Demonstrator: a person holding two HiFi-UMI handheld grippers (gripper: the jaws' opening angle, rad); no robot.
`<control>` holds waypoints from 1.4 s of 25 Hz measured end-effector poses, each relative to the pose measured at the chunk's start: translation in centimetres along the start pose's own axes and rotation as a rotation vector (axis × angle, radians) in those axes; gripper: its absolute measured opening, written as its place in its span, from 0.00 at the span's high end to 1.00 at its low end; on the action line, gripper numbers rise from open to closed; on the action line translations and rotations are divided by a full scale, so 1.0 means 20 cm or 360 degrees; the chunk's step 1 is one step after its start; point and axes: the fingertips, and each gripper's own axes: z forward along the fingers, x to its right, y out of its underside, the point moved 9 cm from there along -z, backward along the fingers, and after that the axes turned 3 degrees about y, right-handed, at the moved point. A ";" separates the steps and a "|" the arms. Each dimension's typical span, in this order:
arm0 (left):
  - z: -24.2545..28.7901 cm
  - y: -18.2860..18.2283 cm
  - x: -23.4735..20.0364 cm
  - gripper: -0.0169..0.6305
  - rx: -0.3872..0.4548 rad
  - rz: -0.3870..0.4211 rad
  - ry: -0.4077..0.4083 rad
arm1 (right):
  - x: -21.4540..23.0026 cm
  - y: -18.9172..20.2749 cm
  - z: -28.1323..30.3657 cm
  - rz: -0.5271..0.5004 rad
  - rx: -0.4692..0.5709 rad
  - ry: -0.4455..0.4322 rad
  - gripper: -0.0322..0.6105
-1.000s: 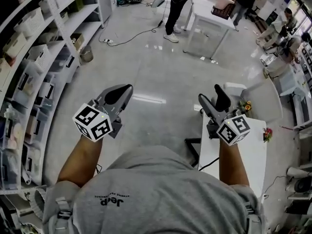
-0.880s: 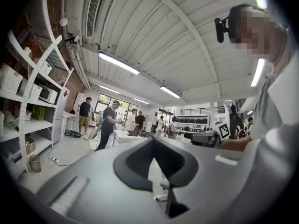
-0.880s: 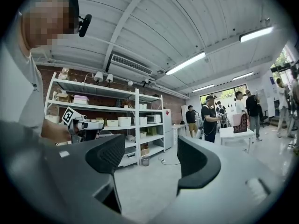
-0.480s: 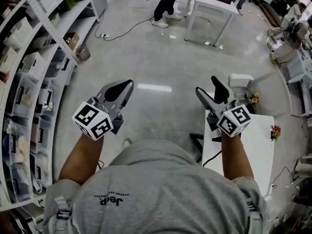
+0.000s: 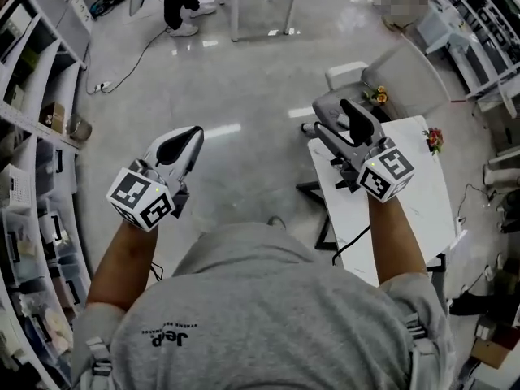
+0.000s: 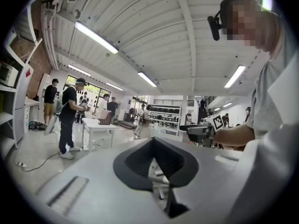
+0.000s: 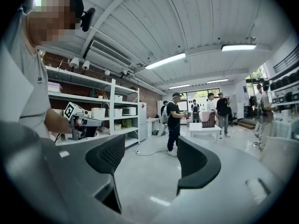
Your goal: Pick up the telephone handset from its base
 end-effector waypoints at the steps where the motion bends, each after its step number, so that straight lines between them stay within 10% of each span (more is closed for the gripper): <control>1: 0.08 0.01 0.02 0.88 -0.0005 -0.0002 0.0041 | 0.05 0.01 -0.06 -0.0014 -0.0018 0.0032 0.44; 14: 1.12 0.38 0.57 0.88 -0.0200 0.0047 0.0619 | 0.64 0.49 -0.88 -0.0181 -0.0470 0.0332 0.44; 35: 1.68 0.97 0.97 0.88 -0.0462 -0.0010 0.0867 | 0.78 1.46 -0.95 -0.0894 -0.1207 -0.0074 0.44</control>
